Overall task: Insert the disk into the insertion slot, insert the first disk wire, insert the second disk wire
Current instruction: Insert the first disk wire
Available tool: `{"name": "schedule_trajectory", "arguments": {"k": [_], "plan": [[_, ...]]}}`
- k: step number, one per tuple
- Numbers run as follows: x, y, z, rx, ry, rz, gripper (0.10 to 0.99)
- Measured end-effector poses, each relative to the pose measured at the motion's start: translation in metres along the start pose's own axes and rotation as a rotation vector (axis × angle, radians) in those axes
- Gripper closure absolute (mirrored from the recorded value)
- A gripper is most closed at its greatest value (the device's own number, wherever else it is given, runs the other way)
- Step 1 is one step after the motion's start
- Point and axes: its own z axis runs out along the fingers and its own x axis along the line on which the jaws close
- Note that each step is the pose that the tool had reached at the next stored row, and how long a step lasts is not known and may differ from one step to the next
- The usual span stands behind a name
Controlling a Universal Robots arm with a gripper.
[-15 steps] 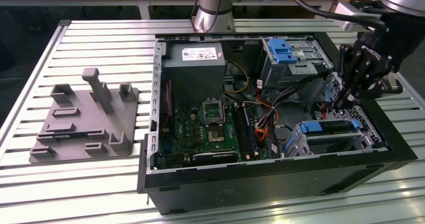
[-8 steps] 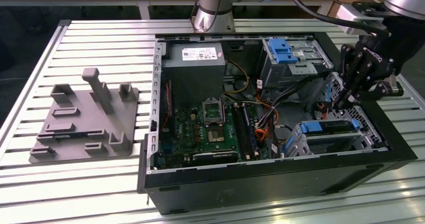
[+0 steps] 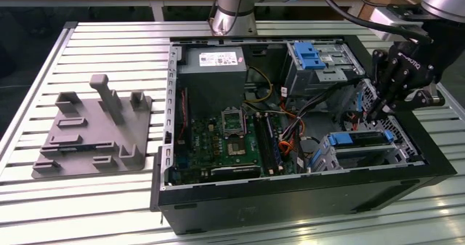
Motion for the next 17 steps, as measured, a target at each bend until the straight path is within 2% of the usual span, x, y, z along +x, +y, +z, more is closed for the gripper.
{"name": "schedule_trajectory", "arguments": {"k": [10, 12, 17], "plan": [[0.0228, 0.0001, 0.0028, 0.001, -0.0622, -0.002, 0.925], [0.0262, 0.0001, 0.0036, 0.001, -0.0647, -0.002, 0.925], [0.0267, 0.0001, 0.0069, 0.001, -0.0648, -0.002, 0.925]]}}
